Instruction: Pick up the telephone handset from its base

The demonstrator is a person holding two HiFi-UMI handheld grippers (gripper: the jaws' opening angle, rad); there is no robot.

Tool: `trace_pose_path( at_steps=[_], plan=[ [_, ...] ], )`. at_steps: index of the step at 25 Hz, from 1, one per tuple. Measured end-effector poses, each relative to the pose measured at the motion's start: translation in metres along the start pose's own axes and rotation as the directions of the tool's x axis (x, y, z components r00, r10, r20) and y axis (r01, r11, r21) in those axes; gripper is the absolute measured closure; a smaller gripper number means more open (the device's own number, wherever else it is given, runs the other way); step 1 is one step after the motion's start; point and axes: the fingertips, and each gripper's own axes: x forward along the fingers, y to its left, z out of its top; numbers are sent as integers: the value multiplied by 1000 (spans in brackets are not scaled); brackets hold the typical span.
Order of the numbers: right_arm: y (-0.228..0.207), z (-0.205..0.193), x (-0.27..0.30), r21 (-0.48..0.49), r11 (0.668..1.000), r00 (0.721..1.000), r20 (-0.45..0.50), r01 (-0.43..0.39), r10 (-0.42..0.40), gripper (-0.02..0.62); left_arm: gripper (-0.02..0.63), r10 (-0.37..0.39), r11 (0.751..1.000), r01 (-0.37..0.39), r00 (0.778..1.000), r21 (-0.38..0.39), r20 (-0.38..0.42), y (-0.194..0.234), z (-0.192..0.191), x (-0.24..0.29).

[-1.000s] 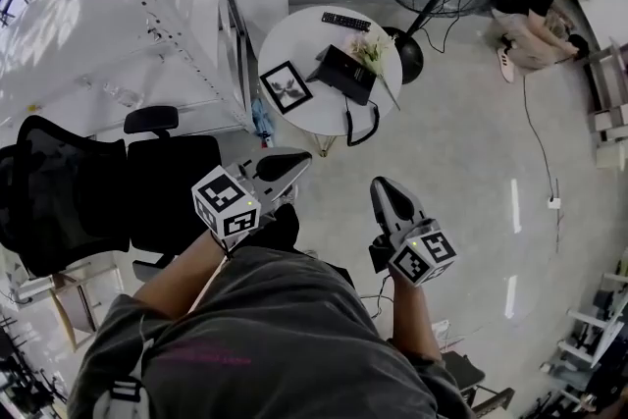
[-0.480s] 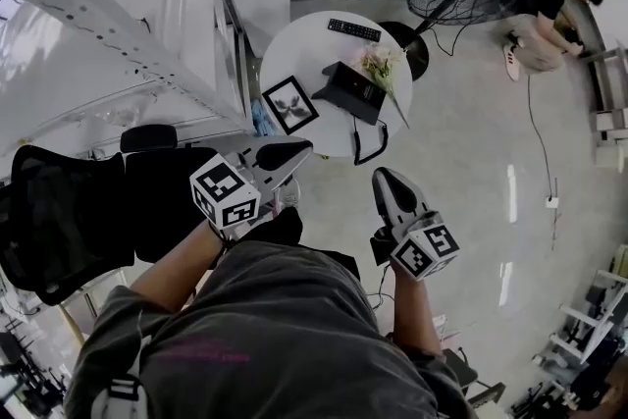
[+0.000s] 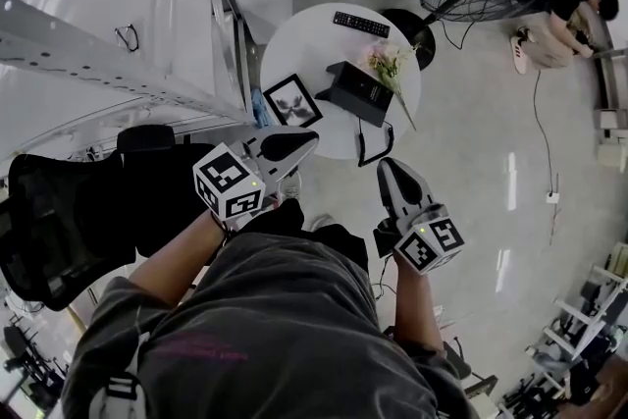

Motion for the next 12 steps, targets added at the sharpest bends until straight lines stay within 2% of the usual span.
trace_pose_path(
  at_steps=[6, 12],
  plan=[
    [-17, 5, 15, 0, 1000, 1000, -24, -12, 12, 577, 592, 28, 999, -28, 999, -21, -22, 15, -7, 15],
    [-44, 11, 34, -17, 999, 998, -62, -35, 34, 577, 592, 100, 993, -102, 994, -62, -44, 36, -26, 37]
  ],
)
